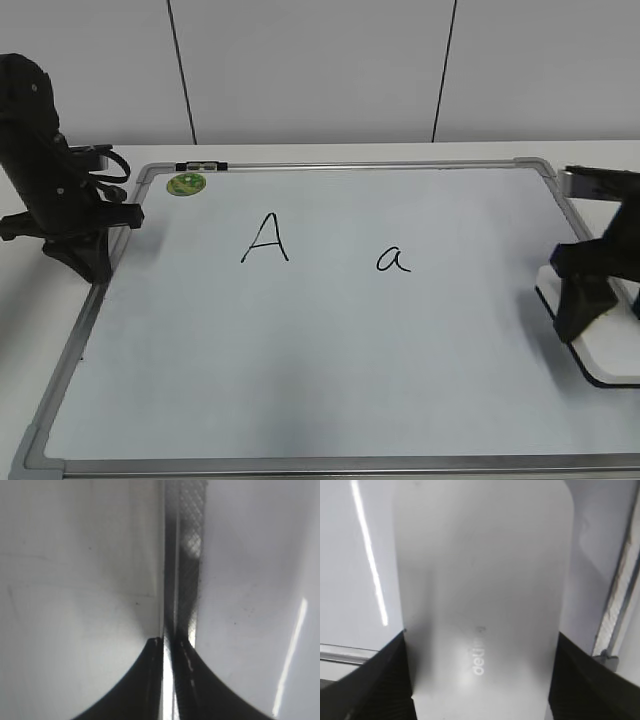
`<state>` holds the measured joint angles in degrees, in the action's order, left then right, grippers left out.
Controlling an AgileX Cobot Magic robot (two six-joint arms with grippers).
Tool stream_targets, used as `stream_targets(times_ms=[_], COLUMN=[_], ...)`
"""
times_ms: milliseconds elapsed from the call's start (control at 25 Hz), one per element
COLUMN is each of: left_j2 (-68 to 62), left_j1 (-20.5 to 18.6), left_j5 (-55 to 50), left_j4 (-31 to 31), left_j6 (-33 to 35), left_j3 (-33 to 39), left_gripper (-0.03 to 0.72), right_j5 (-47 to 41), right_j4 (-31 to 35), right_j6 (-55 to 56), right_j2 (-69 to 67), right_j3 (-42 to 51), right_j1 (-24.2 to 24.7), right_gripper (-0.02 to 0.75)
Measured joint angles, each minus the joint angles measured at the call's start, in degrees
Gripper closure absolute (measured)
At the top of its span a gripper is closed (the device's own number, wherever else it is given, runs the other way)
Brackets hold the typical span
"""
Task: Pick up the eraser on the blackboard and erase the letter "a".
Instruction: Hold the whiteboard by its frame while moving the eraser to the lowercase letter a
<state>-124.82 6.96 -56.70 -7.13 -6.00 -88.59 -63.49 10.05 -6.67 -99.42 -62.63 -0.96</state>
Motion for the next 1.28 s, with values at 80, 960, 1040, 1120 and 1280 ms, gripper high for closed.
stream_targets(times_ms=[80, 960, 1040, 1120, 1280], left_j2=[0.0, 0.0, 0.0, 0.0, 0.0], left_j1=[-0.1, -0.1, -0.1, -0.1, -0.1], left_j5=[0.0, -0.2, -0.2, -0.2, -0.3], left_j4=[-0.1, -0.3, -0.3, -0.3, -0.3], left_j6=[0.0, 0.1, 0.1, 0.2, 0.2], left_j3=[0.0, 0.0, 0.0, 0.0, 0.0], left_gripper=[0.633, 0.633, 0.633, 0.633, 0.632], right_j5=[-2.2, -5.9, -6.2, -6.8, -6.8], right_j4=[-0.4, -4.2, -3.7, -3.5, -4.1], right_j6=[0.6, 5.0, 5.1, 5.3, 5.4], right_j2=[-2.4, -29.4, -30.1, -30.5, -30.7], right_j3=[-4.5, -38.3, -39.5, -40.0, -40.2], right_j1=[-2.5, -15.3, -15.3, -15.3, -16.4], right_gripper=[0.218, 0.218, 0.218, 0.218, 0.218])
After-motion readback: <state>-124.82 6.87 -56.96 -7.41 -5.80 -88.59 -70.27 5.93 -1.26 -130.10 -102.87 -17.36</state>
